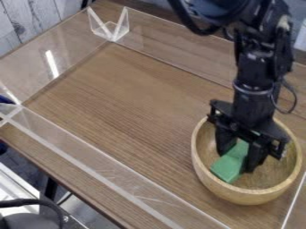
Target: Remove the green block from inside the brown bowl and put it on the table
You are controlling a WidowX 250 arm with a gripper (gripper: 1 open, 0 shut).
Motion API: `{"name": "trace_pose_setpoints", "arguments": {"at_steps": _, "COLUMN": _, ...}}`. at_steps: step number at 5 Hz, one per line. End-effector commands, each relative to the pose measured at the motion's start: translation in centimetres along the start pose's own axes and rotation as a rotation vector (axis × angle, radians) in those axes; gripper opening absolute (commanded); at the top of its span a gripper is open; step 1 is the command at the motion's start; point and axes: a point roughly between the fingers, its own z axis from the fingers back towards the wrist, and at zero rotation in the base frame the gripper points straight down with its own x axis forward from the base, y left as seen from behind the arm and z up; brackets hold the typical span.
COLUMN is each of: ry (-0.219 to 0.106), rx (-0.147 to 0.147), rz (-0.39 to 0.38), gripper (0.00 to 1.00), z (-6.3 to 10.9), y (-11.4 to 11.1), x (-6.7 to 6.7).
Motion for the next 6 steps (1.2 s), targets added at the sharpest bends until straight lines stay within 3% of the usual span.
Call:
{"name": "trace_pose_setpoints", "arguments": {"at_steps": 1, "ry": -0.095, "rx": -0.009, "rz": -0.040, "gripper": 0.00, "z": 3.9, "y": 0.5, "x": 0.0}}
{"name": "trace_pose_setpoints", "arguments": {"at_steps": 2, "ry": -0.127, "rx": -0.017, "rz": -0.054, "gripper": 0.00, "z": 6.3, "y": 2.2, "x": -0.5}}
{"name": "trace_pose_setpoints", "arguments": {"at_steps": 3, "ry": -0.128, "rx": -0.016, "rz": 0.018, "gripper": 0.00, "z": 7.6, "y": 4.9, "x": 0.4}}
{"name": "trace_pose_setpoints", "arguments": {"at_steps": 4, "ry": -0.122, "rx": -0.011, "rz": 0.056, "gripper": 0.00, "z": 8.6, "y": 6.0, "x": 2.4}}
{"name": "trace_pose_setpoints", "arguments": {"at_steps": 6, "ry": -0.145, "rx": 0.049, "rz": 0.101, "gripper": 0.00, "z": 5.6, "y": 7.3, "x": -1.5}}
